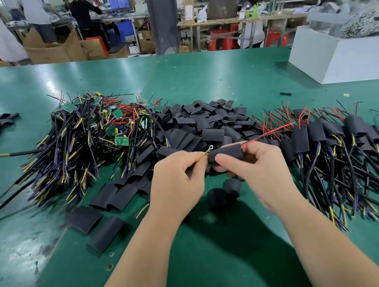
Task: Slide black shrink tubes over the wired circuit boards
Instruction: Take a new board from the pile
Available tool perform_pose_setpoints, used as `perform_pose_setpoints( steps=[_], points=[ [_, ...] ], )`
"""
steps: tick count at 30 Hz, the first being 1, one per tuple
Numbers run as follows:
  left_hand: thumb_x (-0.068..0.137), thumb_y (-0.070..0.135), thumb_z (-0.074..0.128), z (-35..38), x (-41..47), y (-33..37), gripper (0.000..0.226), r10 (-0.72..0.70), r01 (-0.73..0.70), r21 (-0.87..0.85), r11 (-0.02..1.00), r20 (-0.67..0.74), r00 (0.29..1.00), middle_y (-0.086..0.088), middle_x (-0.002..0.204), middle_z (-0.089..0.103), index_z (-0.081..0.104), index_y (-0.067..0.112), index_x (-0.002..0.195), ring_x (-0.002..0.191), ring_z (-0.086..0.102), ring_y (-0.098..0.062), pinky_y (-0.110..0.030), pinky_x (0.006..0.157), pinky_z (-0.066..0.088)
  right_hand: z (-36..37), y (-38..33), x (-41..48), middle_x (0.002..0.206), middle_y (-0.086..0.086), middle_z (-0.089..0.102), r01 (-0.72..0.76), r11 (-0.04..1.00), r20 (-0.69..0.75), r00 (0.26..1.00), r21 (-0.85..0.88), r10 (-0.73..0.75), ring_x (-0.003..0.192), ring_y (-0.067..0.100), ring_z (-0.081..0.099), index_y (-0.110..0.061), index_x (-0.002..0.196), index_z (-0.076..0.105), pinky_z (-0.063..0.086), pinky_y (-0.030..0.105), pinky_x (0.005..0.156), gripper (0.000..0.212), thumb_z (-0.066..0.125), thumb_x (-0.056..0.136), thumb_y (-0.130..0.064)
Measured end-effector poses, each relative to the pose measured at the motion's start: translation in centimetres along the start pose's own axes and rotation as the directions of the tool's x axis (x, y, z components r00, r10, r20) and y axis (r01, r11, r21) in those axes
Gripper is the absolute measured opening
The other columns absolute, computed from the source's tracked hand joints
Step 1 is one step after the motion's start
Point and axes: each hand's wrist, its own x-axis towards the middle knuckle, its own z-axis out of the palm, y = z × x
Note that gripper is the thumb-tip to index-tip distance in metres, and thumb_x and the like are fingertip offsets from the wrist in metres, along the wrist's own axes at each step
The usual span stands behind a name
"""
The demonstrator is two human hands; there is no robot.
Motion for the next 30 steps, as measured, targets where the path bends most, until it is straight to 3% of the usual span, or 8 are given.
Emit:
perform_pose_setpoints(
  steps=[4, 7, 11, 16, 21, 25, 30],
  points=[
    [0.092, 0.037, 0.055, 0.0, 0.1, 0.6, 0.031, -0.114, 0.11, -0.206, 0.972, -0.008, 0.993, 0.001, 0.069, 0.069, 0.076, 0.015, 0.083, 0.068, 0.063, -0.015, -0.032, 0.063, 0.05, 0.2, -0.1, 0.1, 0.082, 0.006, 0.075, -0.168, 0.907, 0.042, 0.985, 0.387, 0.165, 0.068, 0.015, 0.072, -0.013, 0.075, 0.075, 0.049, 0.017, 0.053, 0.01, 0.073, 0.067, -0.018],
    [0.089, 0.026, 0.064, -0.2, 0.3, 0.8, 0.011, -0.198, 0.195, -0.356, 0.914, 0.029, 0.98, 0.016, 0.078, 0.073, 0.075, 0.03, 0.091, 0.076, 0.068, -0.003, -0.017, 0.07, 0.052, 0.2, -0.2, 0.1, 0.085, 0.005, 0.075, -0.223, 0.851, 0.12, 0.975, 0.476, 0.188, 0.066, 0.01, 0.07, -0.016, 0.077, 0.078, 0.05, 0.016, 0.055, 0.013, 0.071, 0.068, -0.024],
    [0.083, 0.032, 0.064, -0.6, 0.5, 1.1, 0.011, -0.243, 0.263, -0.503, 0.823, 0.106, 0.964, 0.01, 0.076, 0.074, 0.074, 0.027, 0.087, 0.072, 0.066, -0.001, -0.013, 0.069, 0.049, 0.1, -0.2, 0.2, 0.083, 0.002, 0.075, -0.285, 0.789, 0.167, 0.959, 0.545, 0.231, 0.063, 0.006, 0.069, -0.018, 0.077, 0.078, 0.05, 0.015, 0.054, 0.014, 0.069, 0.07, -0.027],
    [0.085, 0.016, 0.069, -0.9, 0.7, 0.6, 0.008, -0.246, 0.286, -0.521, 0.805, 0.145, 0.958, 0.006, 0.075, 0.074, 0.075, 0.021, 0.085, 0.071, 0.067, -0.004, -0.015, 0.068, 0.051, 0.0, 0.2, 0.2, 0.087, 0.004, 0.075, -0.245, 0.836, 0.204, 0.965, 0.491, 0.163, 0.069, 0.009, 0.071, -0.017, 0.083, 0.077, 0.052, 0.017, 0.059, 0.017, 0.067, 0.073, -0.026],
    [0.081, 0.003, 0.073, -0.9, 0.6, 0.2, 0.019, -0.248, 0.285, -0.467, 0.837, 0.14, 0.958, 0.008, 0.069, 0.071, 0.069, 0.02, 0.077, 0.062, 0.063, -0.003, -0.014, 0.061, 0.048, 0.1, 0.4, 0.0, 0.084, 0.006, 0.075, -0.103, 0.968, 0.148, 0.987, 0.228, 0.07, 0.07, 0.017, 0.07, -0.009, 0.101, 0.066, 0.05, 0.02, 0.062, 0.034, 0.07, 0.069, -0.021],
    [0.078, 0.008, 0.077, -0.8, 0.5, -0.2, 0.033, -0.285, 0.294, -0.392, 0.872, 0.084, 0.955, 0.01, 0.065, 0.071, 0.049, 0.025, 0.079, 0.056, 0.057, -0.005, -0.012, 0.058, 0.042, 0.6, 0.4, -0.2, 0.089, -0.001, 0.074, -0.102, 0.979, 0.149, 0.986, 0.178, 0.075, 0.071, 0.014, 0.068, -0.01, 0.121, 0.059, 0.049, 0.019, 0.065, 0.048, 0.069, 0.074, -0.014],
    [0.074, 0.008, 0.074, -0.7, 0.2, -0.3, 0.038, -0.243, 0.258, -0.244, 0.935, 0.092, 0.966, 0.013, 0.065, 0.069, 0.043, 0.028, 0.083, 0.052, 0.056, 0.0, -0.009, 0.056, 0.04, 1.2, 0.8, -0.3, 0.086, -0.004, 0.07, -0.164, 0.968, 0.16, 0.978, 0.192, 0.134, 0.078, 0.008, 0.064, -0.024, 0.145, 0.036, 0.052, 0.019, 0.071, 0.067, 0.061, 0.087, 0.0]
  ],
)
